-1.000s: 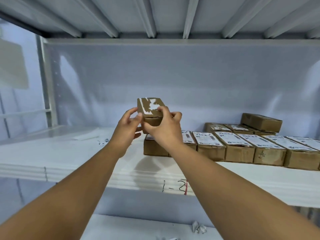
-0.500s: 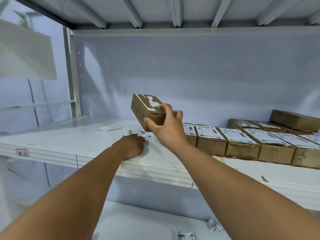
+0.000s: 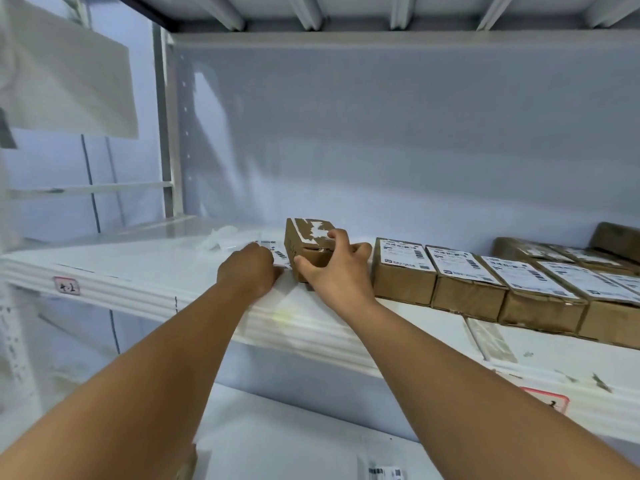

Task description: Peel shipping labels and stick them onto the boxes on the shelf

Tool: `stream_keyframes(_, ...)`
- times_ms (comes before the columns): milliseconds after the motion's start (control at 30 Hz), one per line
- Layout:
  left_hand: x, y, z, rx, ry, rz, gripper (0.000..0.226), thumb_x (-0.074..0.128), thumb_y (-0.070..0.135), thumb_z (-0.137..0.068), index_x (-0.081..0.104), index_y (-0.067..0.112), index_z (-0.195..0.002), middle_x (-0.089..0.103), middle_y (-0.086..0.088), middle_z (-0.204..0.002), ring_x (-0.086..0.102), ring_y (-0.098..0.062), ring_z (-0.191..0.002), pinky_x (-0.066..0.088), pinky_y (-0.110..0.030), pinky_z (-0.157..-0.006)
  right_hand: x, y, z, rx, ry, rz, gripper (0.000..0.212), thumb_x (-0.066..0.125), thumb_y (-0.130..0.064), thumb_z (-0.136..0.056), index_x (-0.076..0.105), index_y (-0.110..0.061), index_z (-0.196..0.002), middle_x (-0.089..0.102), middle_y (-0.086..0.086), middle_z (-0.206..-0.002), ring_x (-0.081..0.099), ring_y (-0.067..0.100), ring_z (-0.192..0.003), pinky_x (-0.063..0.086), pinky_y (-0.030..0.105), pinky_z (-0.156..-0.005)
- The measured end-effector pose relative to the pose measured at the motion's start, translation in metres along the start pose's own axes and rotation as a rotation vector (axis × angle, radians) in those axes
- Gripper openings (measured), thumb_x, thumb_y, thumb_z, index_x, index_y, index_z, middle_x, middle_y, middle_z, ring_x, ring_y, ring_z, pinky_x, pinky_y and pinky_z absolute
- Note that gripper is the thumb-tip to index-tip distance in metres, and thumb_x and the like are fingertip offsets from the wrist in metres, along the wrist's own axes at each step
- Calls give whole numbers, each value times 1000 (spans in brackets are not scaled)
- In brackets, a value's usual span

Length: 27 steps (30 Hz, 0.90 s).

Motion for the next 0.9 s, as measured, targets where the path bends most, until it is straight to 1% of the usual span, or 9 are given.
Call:
stream_keyframes(100,1,0,-2,14,24,-22,30,50,40,-91,66,14,-94,61,-9,-103,58,-28,-94,47,-33,-73,5,2,-3,4,11,61,71,66,-54,-75,31,-34,-133,26,8,-127,47,30,-113,47,36,-89)
stream_keyframes(233,-3,4,0,21,62,-59,34,50,40,-92,55,17,-117,62,-9,-112,57,-28,-105,44,-33,-79,4,7,-5,21,15,130,74,67,-57,-73,32,-32,-133,25,10,-127,50,32,-109,46,34,-87)
stream_keyframes(300,-3,8,0,39,71,-102,35,49,38,-93,54,18,-121,60,-8,-116,57,-28,-107,44,-33,-80,2,10,-6,29,-5,153,73,65,-57,-73,33,-31,-133,22,12,-128,53,33,-105,46,33,-88)
stream_keyframes(433,-8,16,3,49,104,-185,28,44,34,-97,60,15,-110,59,-8,-111,57,-28,-103,40,-31,-73,1,12,-4,21,-36,153,72,61,-56,-78,28,-31,-138,17,11,-132,58,32,-96,45,32,-87)
stream_keyframes(600,-28,12,14,-16,282,-205,25,44,33,-98,61,15,-97,62,-5,-99,50,-26,-105,35,-30,-64,0,8,2,-29,-27,179,72,59,-55,-82,32,-22,-140,13,12,-143,51,32,-113,43,34,-96)
stream_keyframes(667,-33,3,16,-65,324,-87,28,45,33,-97,62,11,-94,62,-9,-98,56,-31,-94,34,-30,-64,-2,8,3,-34,-26,161,73,60,-54,-81,33,-22,-140,13,11,-144,51,31,-115,43,34,-96)
stream_keyframes(767,-42,-3,20,-46,407,173,29,50,30,-96,65,6,-89,64,-12,-90,58,-33,-83,37,-30,-63,-4,7,3,-51,-5,182,73,61,-55,-81,36,-19,-139,17,10,-144,50,29,-117,43,33,-96)
stream_keyframes(833,-47,-7,24,-30,431,421,27,56,28,-93,68,5,-85,67,-9,-83,59,-26,-80,39,-29,-64,-5,5,3,-79,24,207,75,61,-55,-80,37,-16,-139,19,9,-146,39,27,-128,38,34,-102)
stream_keyframes(900,-49,-13,27,-46,408,645,27,57,30,-92,70,7,-84,67,-4,-80,58,-20,-79,38,-23,-65,-4,3,3,-110,29,232,77,60,-55,-81,35,-14,-141,17,8,-150,22,25,-139,29,33,-109)
Point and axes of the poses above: each hand's wrist, its own z-axis away from the middle knuckle, its own x-axis out of the palm, y = z × x, the point moved 10 cm from there along -z, towards the middle knuckle
